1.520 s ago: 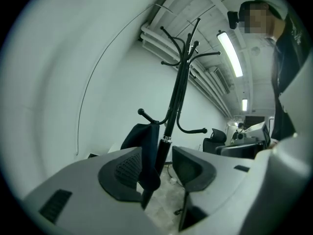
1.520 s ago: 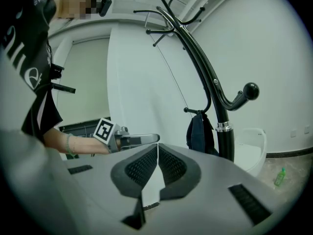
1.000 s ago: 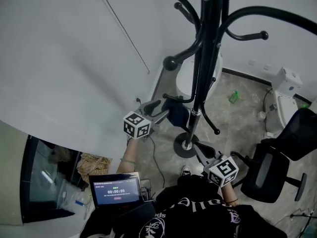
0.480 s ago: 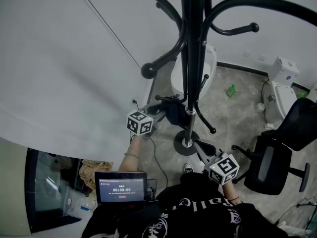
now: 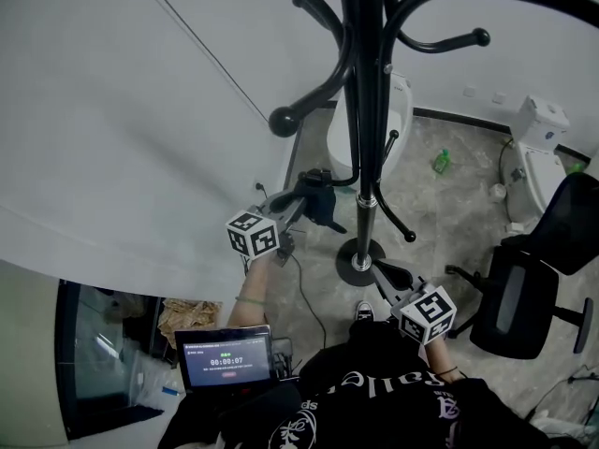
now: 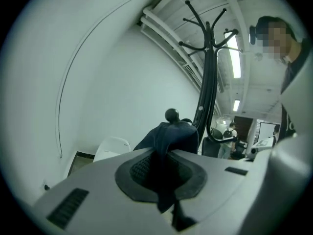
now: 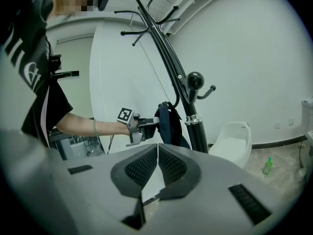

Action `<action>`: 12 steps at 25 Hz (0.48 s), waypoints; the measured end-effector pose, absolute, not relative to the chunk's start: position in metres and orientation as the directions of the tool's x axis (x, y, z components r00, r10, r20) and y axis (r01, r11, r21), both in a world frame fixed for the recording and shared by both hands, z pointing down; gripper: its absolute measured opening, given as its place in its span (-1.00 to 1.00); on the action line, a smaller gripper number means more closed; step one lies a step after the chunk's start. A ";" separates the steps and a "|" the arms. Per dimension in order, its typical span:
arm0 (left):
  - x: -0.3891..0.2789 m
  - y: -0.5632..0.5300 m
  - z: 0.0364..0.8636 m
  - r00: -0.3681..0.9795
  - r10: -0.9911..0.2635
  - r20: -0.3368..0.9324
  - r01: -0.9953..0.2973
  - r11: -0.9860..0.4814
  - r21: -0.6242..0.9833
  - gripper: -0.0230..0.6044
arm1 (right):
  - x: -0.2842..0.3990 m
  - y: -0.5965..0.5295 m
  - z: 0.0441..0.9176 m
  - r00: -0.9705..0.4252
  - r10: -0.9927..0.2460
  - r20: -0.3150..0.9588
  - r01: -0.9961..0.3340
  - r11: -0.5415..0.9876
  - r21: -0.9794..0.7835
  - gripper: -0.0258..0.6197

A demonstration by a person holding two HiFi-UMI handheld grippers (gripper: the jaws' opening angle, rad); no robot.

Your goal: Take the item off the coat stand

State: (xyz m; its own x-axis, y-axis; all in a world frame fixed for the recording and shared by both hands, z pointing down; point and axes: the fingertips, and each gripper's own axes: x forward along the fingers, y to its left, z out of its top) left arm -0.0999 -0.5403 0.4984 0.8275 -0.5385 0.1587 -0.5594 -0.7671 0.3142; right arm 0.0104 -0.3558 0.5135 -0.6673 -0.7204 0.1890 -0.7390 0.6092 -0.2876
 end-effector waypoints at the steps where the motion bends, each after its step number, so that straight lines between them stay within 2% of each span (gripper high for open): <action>1: -0.104 -0.541 0.491 0.823 -0.550 0.140 -0.563 -0.761 0.321 -0.87 | 0.008 -0.355 0.513 -0.670 -0.718 0.187 -0.737 0.612 -0.287 -0.86; 7: -0.138 -0.541 0.446 0.784 -0.621 -0.011 -0.570 -0.728 0.381 -0.87 | -0.005 -0.348 0.514 -0.694 -0.693 0.193 -0.716 0.636 -0.289 -0.86; 12: -0.168 -0.524 0.438 0.747 -0.664 -0.030 -0.603 -0.695 0.391 -0.88 | -0.007 -0.347 0.510 -0.687 -0.698 0.199 -0.723 0.634 -0.273 -0.86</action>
